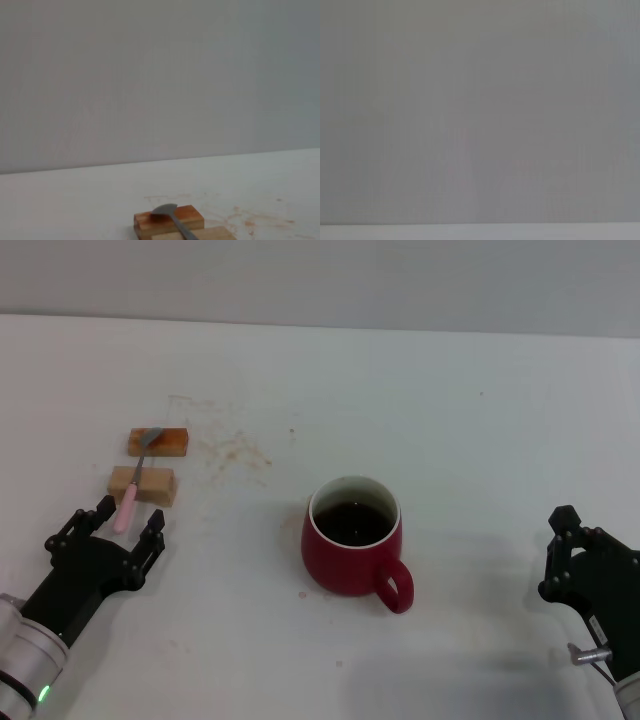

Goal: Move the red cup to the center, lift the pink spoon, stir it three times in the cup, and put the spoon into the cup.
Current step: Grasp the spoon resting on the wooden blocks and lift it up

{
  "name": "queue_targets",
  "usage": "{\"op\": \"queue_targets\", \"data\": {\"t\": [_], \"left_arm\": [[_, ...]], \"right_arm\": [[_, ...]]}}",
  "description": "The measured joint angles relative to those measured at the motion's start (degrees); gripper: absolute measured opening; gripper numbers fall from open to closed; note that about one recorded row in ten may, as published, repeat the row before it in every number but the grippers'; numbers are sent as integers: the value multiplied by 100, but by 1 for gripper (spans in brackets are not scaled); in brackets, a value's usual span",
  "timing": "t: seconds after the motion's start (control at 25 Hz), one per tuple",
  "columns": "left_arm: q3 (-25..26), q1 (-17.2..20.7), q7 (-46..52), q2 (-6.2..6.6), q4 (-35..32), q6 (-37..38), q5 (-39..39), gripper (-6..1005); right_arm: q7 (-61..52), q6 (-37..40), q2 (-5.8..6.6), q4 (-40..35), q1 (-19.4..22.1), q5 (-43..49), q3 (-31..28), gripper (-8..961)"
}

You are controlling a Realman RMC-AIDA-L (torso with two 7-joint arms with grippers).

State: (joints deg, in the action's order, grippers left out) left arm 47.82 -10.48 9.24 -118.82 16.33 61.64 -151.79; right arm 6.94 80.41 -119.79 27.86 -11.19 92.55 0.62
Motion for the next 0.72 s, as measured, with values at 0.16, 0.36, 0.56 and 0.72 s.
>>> {"op": "queue_targets", "data": {"t": [0.16, 0.36, 0.56, 0.72], "left_arm": [[-8, 1, -32, 0, 2, -48, 0, 624], [-7, 2, -37, 0, 2, -55, 1, 628], [0, 2, -18, 0, 10, -38, 1, 603], [4, 3, -9, 5, 11, -41, 1, 540]], "right_arm": [[0, 0, 0, 0, -6, 0, 0, 0], [0, 0, 0, 0, -6, 0, 0, 0], [0, 0, 0, 0, -7, 0, 5, 0], [0, 0, 0, 0, -6, 1, 8, 1]]}}
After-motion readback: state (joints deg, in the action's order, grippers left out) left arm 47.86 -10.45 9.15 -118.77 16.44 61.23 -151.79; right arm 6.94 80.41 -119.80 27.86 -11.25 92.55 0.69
